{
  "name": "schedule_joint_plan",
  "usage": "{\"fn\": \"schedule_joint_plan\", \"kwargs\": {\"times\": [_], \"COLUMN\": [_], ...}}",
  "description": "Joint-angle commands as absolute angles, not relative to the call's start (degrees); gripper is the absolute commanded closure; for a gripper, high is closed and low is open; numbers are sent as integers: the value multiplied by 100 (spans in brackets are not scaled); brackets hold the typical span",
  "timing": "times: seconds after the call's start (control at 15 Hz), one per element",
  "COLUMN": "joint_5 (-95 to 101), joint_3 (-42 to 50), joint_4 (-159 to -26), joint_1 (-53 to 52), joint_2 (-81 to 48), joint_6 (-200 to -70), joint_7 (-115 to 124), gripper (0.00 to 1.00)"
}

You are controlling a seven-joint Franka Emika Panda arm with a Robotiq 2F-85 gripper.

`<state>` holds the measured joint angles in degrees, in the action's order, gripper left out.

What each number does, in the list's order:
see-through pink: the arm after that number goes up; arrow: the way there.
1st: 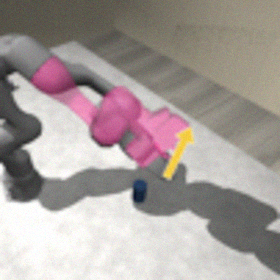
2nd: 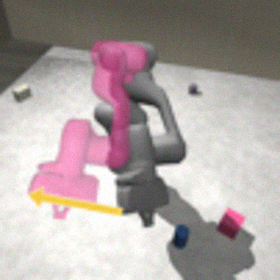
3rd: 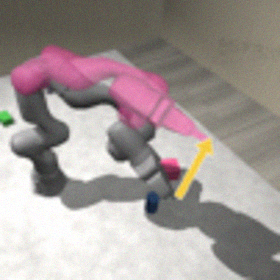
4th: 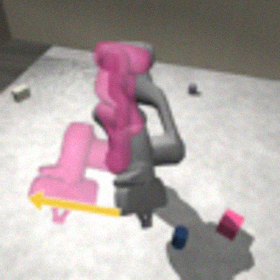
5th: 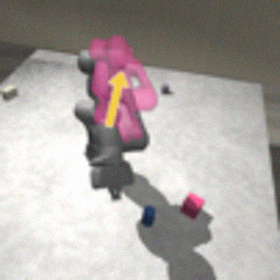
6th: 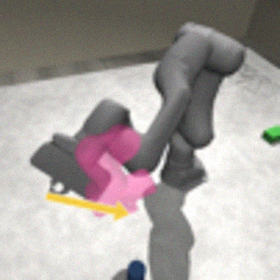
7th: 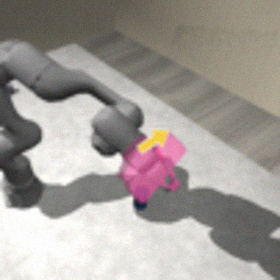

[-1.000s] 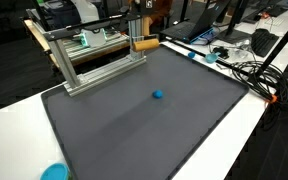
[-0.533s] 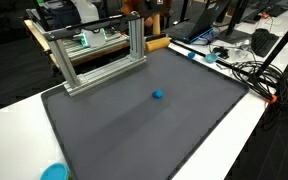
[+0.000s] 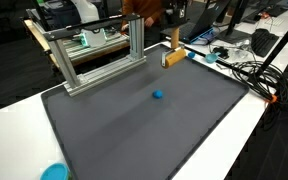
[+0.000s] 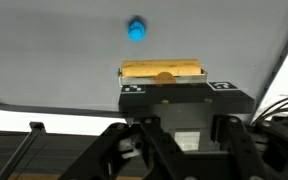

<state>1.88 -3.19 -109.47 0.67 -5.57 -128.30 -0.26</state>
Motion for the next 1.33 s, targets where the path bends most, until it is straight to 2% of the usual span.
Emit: {"fn": "schedule_joint_plan", "kwargs": {"times": [0.0, 0.13, 0.2, 0.27, 0.6, 0.67, 1.27], "joint_5": [-126, -604, -184, -226, -214, -214, -189], "joint_3": [-122, -142, -85, -72, -72, -72, 103], "joint_4": [-10105, -10009, -10359, -10312, -10323, -10323, -11630], "joint_1": [161, 285, 153, 181, 140, 140, 249], "joint_2": [-1347, -1443, -1323, -1407, -1436, -1436, -892], "joint_6": [-12465, -12334, -12658, -12647, -12649, -12649, -13603], "joint_7": [-244, -435, -174, -218, -205, -205, -190], "gripper": [77, 77, 77, 52, 52, 77, 77]}}
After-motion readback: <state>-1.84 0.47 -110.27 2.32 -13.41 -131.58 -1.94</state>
